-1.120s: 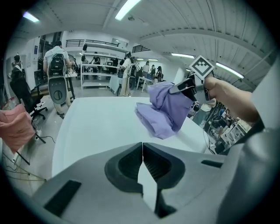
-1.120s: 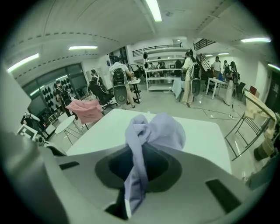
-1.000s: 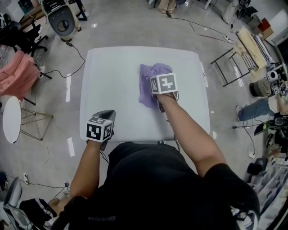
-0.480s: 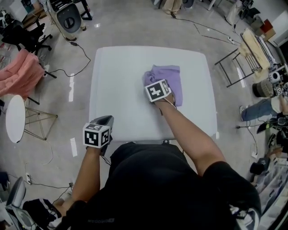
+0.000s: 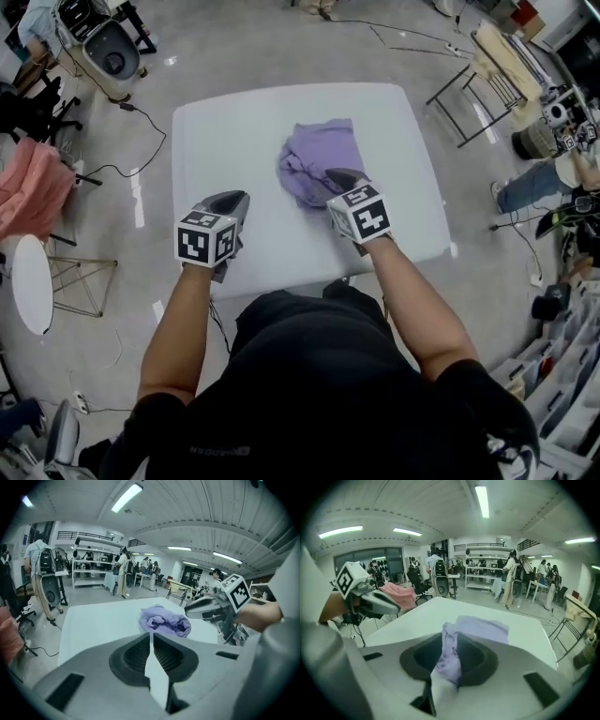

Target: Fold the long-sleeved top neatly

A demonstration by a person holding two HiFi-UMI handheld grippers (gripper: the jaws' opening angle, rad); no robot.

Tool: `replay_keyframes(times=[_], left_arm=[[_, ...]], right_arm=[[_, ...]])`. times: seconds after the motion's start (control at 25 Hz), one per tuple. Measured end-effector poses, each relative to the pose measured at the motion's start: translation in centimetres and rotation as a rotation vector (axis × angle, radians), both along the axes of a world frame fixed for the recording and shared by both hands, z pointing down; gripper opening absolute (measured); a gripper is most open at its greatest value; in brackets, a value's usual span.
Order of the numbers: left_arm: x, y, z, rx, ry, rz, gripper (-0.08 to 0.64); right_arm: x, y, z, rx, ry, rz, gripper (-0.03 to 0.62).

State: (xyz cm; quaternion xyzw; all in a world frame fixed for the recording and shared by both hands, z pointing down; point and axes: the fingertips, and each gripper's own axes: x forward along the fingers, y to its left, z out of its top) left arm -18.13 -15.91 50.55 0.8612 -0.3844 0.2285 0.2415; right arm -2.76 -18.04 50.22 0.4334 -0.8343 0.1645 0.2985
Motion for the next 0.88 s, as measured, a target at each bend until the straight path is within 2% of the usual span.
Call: replay_keyframes(times=[0.08, 0.16, 0.24, 0.32, 0.48, 0.64, 0.72, 0.88], left_arm=[[1.1, -1.5, 0.0, -0.001, 0.007, 0.014, 0.011], [2.0, -3.1, 0.3, -0.011, 0.016, 0.019, 0.041], [3.0, -4.8, 0.5, -0.022, 0.03, 0.021, 0.081], [4.2, -6.9, 0.7, -0.042, 0.058, 0.013, 0.083], [7.5, -11.3, 1.5, -0.149, 0.152, -0.024, 0.114], [10.4, -14.9, 3.0, -0.247, 0.193, -0.034, 0.172], [11.5, -15.7, 4.0, -0.293, 0.175, -0.022, 0.179], [12.2, -16.1, 7.1, -0.329, 0.012, 0.007, 0.178]], right_arm=[[2.0, 2.0, 1.0, 0.001, 0.003, -0.005, 0.005], [3.7, 3.8, 2.6, -0.015, 0.044, -0.021, 0.006], [4.9, 5.0, 3.8, -0.016, 0.094, -0.027, 0.03], [5.8, 5.3, 4.1, -0.003, 0.109, -0.01, 0.073], [5.9, 4.6, 3.3, 0.003, 0.058, 0.003, 0.152], [4.5, 3.5, 3.5, -0.042, 0.043, -0.021, 0.2], [3.7, 3.1, 3.5, -0.064, 0.034, -0.018, 0.201], [2.7, 3.2, 5.3, -0.14, 0.079, -0.034, 0.155]])
